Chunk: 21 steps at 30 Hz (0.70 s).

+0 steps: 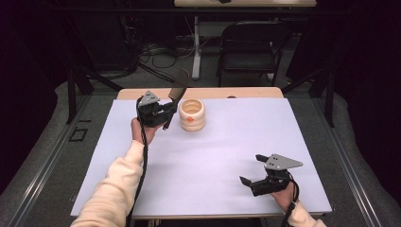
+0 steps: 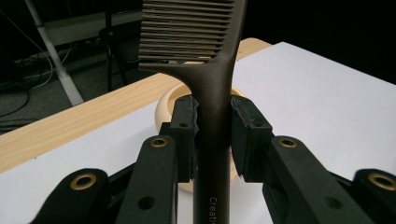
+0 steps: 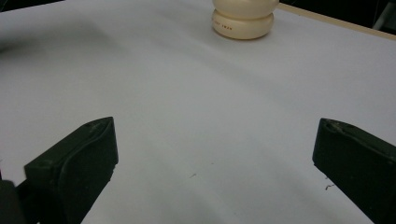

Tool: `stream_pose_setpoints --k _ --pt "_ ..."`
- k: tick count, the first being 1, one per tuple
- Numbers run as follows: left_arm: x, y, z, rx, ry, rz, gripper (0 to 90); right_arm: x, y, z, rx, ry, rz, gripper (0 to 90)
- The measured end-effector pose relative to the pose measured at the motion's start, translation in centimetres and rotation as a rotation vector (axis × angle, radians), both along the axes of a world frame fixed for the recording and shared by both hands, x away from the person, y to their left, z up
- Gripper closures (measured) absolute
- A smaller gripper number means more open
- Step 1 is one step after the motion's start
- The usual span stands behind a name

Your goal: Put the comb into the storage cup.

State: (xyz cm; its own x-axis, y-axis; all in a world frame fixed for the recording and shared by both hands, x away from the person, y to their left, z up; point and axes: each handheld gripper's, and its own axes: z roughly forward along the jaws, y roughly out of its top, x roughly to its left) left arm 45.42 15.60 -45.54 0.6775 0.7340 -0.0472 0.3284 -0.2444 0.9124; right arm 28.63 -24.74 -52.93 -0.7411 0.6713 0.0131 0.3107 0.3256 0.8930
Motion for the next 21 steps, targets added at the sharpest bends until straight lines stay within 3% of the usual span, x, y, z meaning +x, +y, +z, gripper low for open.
stream_pose_setpoints --k 21 --pt "1.6 -1.2 0.1 0.024 0.013 -0.006 72.3 0.0 0.0 0.0 0.001 -0.004 -0.003 0.0"
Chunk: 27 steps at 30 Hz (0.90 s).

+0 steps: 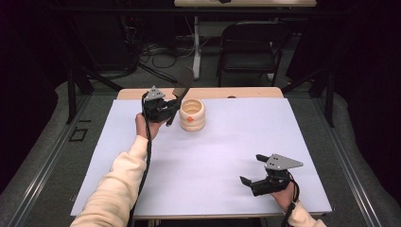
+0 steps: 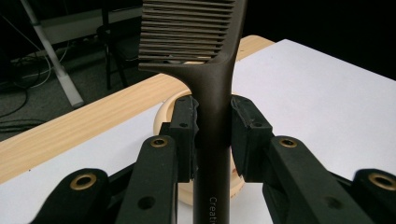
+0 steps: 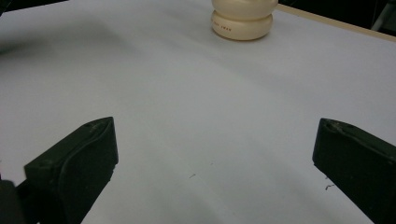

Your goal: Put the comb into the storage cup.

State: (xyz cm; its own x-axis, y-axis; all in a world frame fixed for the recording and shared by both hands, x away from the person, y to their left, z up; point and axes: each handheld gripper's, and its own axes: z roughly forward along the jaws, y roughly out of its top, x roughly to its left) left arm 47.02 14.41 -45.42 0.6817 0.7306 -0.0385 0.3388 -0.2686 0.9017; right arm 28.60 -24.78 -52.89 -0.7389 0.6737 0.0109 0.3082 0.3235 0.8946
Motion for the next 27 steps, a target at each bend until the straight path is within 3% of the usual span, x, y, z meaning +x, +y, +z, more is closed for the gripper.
stream_pose_setpoints --k 27 --pt "1.6 -1.6 1.4 -0.010 -0.034 -0.004 72.2 0.0 0.0 0.0 -0.002 0.000 0.000 0.0"
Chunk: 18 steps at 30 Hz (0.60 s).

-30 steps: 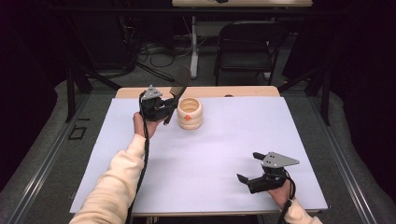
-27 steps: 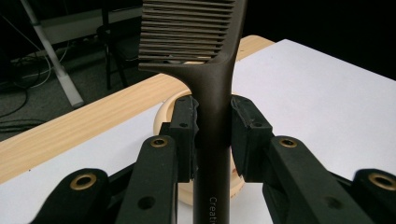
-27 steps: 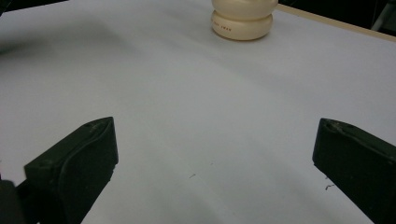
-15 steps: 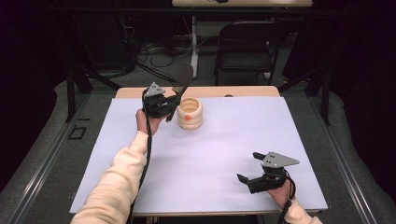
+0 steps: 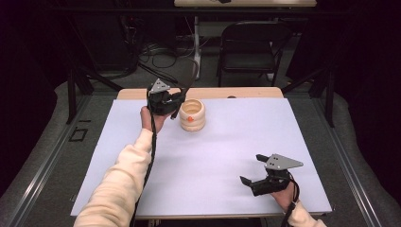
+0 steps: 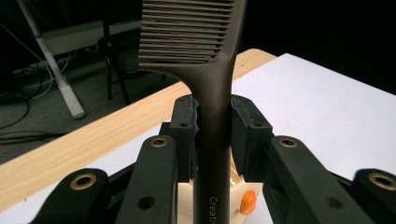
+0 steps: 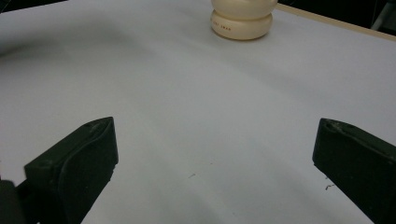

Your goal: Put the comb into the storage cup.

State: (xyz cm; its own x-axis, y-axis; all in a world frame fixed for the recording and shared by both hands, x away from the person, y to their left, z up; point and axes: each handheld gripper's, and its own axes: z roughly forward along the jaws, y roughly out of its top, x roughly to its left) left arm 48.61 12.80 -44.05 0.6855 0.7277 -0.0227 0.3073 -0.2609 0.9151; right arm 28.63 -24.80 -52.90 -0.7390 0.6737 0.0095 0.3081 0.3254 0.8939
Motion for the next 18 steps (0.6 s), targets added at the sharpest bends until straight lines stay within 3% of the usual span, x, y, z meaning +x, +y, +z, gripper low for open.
stream_pose_setpoints --k 18 --pt "1.03 -1.11 0.36 -0.031 -0.015 -0.004 72.2 -0.02 0.00 -0.01 -0.001 0.002 -0.001 0.0"
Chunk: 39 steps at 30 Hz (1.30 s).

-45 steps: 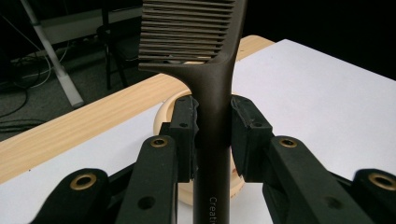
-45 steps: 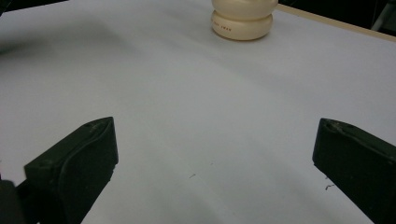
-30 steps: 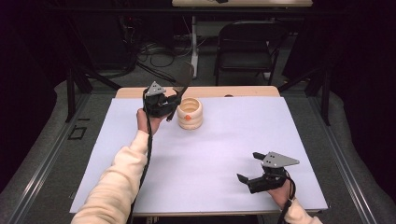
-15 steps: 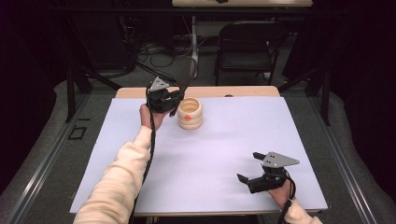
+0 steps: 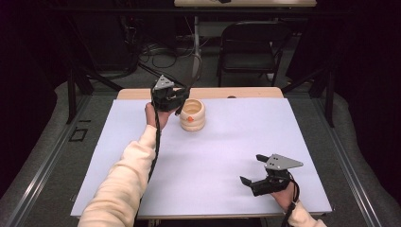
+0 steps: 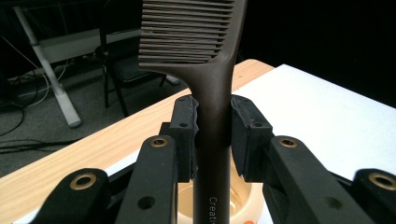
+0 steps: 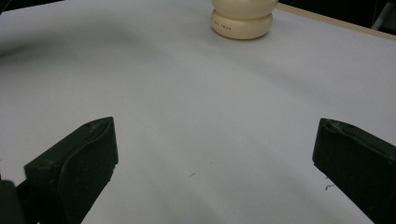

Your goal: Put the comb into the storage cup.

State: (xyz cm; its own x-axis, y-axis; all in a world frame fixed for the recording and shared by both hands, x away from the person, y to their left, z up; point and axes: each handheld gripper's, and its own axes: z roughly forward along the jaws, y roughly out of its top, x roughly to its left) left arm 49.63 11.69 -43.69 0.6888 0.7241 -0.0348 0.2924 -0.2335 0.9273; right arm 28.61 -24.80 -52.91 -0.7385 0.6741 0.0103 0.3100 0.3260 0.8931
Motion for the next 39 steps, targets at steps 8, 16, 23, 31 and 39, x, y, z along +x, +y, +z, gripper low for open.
stream_pose_setpoints --k 8,16,23,31,39 --pt "0.4 -0.3 0.1 -0.006 -0.014 -0.002 72.2 0.0 0.0 0.0 0.000 0.003 0.000 0.0" --pt "0.8 -0.7 0.2 -0.016 -0.025 0.002 72.2 0.0 -0.1 0.0 -0.001 0.002 0.000 0.0" --pt "1.0 -1.1 0.2 -0.029 -0.036 0.004 72.2 0.0 -0.1 0.0 -0.001 0.001 0.001 0.0" --pt "1.2 -1.6 0.0 -0.048 -0.058 0.003 72.3 0.0 0.0 0.0 0.001 0.002 0.001 0.0" --pt "1.4 -1.9 -0.6 -0.085 -0.078 -0.001 72.2 0.0 -0.1 0.0 0.000 0.002 0.002 0.0"
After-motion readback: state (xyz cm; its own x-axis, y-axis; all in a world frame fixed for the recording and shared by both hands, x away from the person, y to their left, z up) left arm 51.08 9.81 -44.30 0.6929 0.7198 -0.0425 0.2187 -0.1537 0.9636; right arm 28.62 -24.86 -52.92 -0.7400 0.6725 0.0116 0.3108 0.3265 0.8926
